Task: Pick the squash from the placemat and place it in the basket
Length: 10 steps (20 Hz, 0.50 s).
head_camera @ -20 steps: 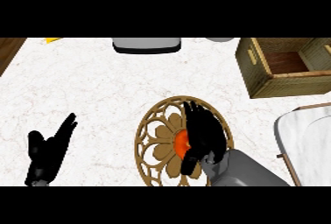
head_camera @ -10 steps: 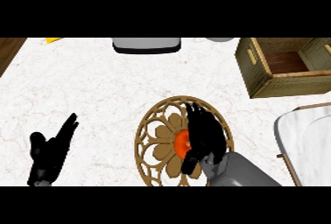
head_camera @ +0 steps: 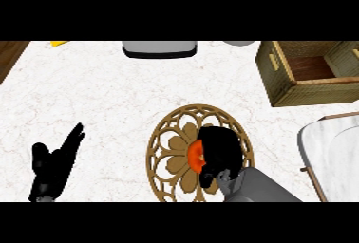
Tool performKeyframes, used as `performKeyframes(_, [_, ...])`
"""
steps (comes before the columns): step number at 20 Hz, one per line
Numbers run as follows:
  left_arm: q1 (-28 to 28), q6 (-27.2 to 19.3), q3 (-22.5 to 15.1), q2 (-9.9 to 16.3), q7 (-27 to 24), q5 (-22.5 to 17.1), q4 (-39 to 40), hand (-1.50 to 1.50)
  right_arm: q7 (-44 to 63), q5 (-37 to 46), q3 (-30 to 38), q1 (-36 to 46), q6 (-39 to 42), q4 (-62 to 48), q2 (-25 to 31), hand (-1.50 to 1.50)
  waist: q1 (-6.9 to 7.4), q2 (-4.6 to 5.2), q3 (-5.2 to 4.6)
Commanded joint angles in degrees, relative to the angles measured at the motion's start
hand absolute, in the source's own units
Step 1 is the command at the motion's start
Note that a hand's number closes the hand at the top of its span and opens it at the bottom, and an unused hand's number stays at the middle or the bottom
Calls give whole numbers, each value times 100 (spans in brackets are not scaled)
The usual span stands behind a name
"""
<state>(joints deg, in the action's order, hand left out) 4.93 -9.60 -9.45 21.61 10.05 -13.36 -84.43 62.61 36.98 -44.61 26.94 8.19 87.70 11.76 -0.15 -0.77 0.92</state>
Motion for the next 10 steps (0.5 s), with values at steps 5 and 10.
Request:
performKeyframes(5, [419, 184, -10, -98, 188, -100, 400, 0, 498, 415, -65, -123, 303, 44, -156, 150, 14, 68, -97])
performKeyframes(10, [391, 101, 2, -119, 311, 8, 349, 0, -352, 77, -113, 114, 1171, 990, 457, 150, -13, 55, -96])
